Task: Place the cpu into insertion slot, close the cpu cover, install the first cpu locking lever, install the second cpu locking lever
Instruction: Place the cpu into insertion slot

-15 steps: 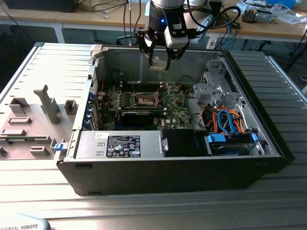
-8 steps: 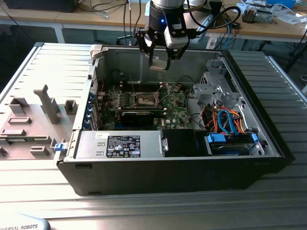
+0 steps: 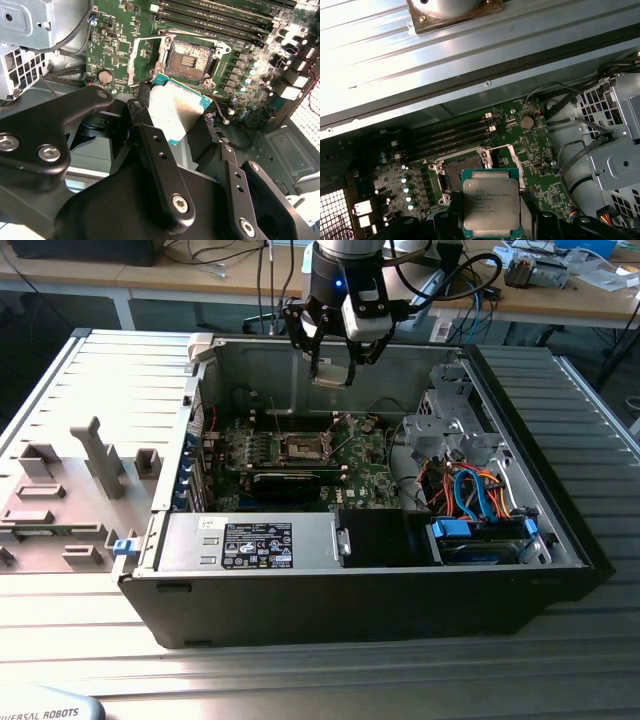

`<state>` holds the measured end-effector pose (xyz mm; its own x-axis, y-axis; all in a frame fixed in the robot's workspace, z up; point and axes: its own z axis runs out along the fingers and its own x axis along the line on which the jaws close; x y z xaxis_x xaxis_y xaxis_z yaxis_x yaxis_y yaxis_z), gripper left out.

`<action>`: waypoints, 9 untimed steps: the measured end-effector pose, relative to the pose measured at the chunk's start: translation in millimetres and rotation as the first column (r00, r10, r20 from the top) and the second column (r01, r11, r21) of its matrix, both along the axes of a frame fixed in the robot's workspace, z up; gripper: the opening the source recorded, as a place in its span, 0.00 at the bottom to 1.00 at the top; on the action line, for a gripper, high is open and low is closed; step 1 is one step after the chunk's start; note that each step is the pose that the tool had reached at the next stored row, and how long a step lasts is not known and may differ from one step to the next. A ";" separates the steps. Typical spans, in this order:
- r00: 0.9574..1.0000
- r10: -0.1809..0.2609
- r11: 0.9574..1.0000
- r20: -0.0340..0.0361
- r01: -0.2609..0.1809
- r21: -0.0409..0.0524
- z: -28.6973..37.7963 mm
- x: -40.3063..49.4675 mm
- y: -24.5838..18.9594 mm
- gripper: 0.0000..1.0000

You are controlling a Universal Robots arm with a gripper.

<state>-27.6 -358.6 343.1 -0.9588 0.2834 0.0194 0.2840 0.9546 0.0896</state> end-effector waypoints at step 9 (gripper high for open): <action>1.000 -0.006 1.000 0.000 0.006 0.000 0.0 0.0 0.0 0.54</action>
<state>-27.6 -358.6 343.1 -0.9571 0.2891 0.0193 0.2897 0.9529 0.0896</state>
